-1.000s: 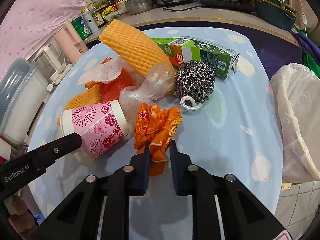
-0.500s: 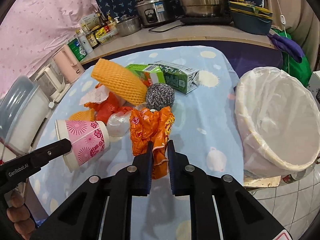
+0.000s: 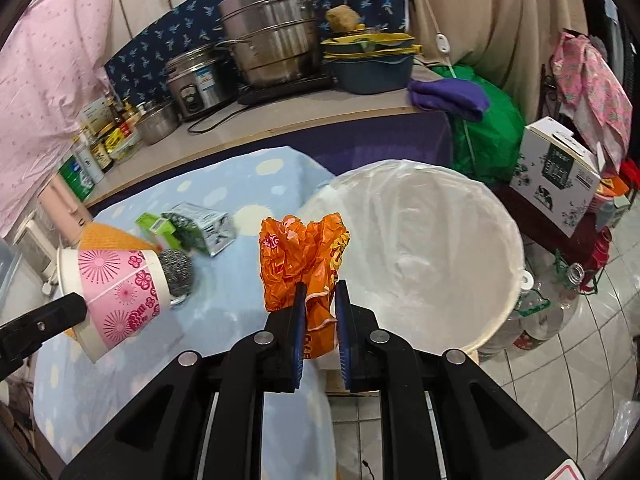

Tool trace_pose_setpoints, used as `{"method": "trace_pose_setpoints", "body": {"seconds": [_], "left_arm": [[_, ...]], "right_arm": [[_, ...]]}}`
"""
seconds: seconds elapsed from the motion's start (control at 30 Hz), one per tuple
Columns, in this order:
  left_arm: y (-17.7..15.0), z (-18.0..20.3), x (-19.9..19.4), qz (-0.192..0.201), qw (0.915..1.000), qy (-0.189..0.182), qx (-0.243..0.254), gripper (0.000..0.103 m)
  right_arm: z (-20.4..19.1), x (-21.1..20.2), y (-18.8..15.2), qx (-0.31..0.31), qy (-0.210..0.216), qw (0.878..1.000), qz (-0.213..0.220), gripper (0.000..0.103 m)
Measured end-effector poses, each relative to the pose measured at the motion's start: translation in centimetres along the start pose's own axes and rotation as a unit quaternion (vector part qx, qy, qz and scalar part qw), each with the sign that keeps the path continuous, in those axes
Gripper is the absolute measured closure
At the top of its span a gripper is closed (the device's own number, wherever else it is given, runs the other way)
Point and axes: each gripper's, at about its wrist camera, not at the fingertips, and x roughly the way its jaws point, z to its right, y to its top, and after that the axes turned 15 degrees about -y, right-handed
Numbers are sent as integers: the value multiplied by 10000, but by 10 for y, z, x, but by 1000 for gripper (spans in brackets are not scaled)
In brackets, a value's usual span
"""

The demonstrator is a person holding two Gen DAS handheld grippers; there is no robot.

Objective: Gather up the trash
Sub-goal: 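Carry the cup and wrapper over the white bin while both grippers open to drop them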

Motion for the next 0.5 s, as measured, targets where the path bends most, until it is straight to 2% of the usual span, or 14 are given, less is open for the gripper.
{"method": "trace_pose_setpoints", "body": {"seconds": [0.27,0.5], "left_arm": [[24,50,52,-95,9982,-344,483,100],[33,64,90,-209,9974,-294,618,100]], "right_arm": [[40,35,7,337,-386,9986,-146,90],[54,53,13,431,-484,9977,-198,89]]}}
